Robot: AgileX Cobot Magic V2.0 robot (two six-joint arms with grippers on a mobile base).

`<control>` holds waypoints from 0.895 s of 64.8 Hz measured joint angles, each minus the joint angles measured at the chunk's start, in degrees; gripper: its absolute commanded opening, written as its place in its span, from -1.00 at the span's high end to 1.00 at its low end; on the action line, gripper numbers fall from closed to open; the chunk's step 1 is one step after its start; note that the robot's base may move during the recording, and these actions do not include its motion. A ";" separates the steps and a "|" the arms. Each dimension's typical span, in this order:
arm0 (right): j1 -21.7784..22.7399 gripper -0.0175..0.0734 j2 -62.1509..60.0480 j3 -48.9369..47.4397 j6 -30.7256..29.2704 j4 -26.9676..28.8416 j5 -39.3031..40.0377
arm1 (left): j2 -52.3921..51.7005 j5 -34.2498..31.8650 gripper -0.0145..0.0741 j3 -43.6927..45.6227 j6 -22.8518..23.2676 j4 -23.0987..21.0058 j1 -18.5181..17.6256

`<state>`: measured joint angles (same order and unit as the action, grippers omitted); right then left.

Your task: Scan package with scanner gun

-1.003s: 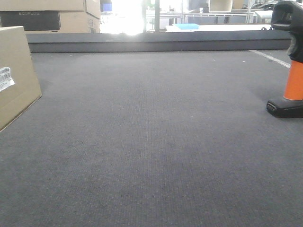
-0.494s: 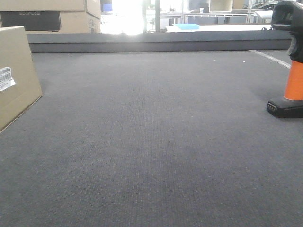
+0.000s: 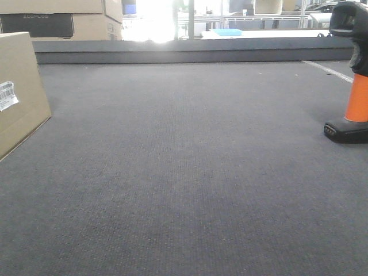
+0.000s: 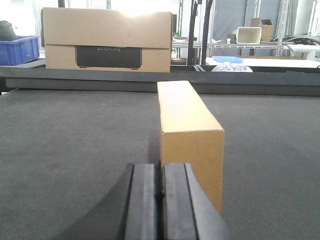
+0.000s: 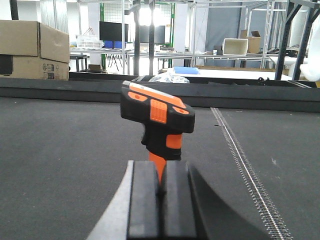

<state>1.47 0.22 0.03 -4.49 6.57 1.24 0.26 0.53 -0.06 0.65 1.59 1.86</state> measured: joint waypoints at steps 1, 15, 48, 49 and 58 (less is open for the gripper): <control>0.00 0.97 0.00 0.00 0.00 0.00 0.00 | 0.00 -0.15 0.92 0.00 0.00 0.00 0.00; 0.00 0.97 0.00 0.00 0.00 0.00 0.00 | 0.00 -1.99 0.92 0.00 0.00 -0.41 0.00; 0.00 0.97 0.00 0.00 0.00 0.00 0.00 | 0.00 -2.11 0.92 0.00 0.00 -0.66 0.00; 0.00 0.97 0.00 0.00 0.00 0.00 0.00 | 0.00 -2.11 0.92 0.00 0.00 -0.66 0.00; 0.00 0.97 0.00 0.00 0.00 0.00 0.00 | 0.00 -2.11 0.92 0.00 0.00 -0.66 0.00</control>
<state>1.47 0.22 0.03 -4.49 6.57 1.24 0.26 -1.58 -0.06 0.65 0.92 1.86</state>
